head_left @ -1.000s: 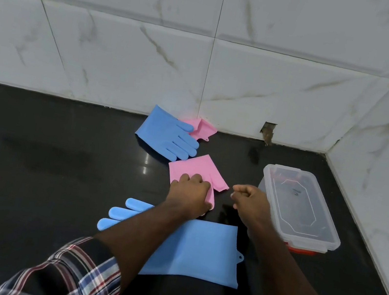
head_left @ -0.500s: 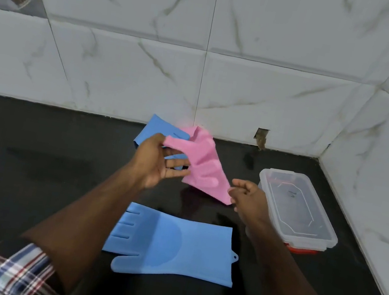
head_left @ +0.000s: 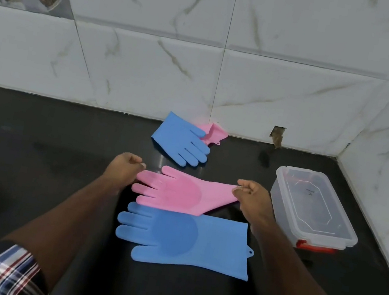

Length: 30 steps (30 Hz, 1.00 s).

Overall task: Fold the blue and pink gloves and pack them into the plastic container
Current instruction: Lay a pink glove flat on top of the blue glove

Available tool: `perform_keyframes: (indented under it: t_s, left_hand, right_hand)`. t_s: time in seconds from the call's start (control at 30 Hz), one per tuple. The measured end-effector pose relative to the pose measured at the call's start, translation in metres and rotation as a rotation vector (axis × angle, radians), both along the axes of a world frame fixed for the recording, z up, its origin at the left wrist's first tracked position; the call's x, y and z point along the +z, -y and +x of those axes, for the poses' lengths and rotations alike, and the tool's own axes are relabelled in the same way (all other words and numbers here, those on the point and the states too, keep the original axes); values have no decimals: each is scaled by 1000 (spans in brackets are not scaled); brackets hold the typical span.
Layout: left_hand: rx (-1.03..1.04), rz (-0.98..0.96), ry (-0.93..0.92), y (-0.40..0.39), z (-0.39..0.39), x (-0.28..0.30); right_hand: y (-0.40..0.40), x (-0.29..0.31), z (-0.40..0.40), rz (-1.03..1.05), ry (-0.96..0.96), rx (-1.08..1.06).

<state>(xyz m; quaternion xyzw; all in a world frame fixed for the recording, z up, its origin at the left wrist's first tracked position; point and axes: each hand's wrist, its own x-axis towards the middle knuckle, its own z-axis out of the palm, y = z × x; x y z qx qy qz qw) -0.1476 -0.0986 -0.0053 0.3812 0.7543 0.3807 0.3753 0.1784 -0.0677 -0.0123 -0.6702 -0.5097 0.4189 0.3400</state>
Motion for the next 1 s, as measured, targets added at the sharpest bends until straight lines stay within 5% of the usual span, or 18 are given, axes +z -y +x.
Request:
perform_keyframes:
  t_s: [0.13, 0.43, 0.7, 1.0]
  left_hand:
    - [-150, -36, -339, -3, 5, -1]
    - [-433, -174, -542, -26, 28, -2]
    - [-388, -182, -478, -39, 33, -8]
    - [-327, -111, -256, -47, 30, -5]
  right_hand:
    - [-2, -4, 4, 12, 56, -29]
    - [-22, -5, 8, -124, 54, -6]
    - [-29, 5, 11, -79, -107, -48]
    - [-26, 16, 12, 84, 114, 96]
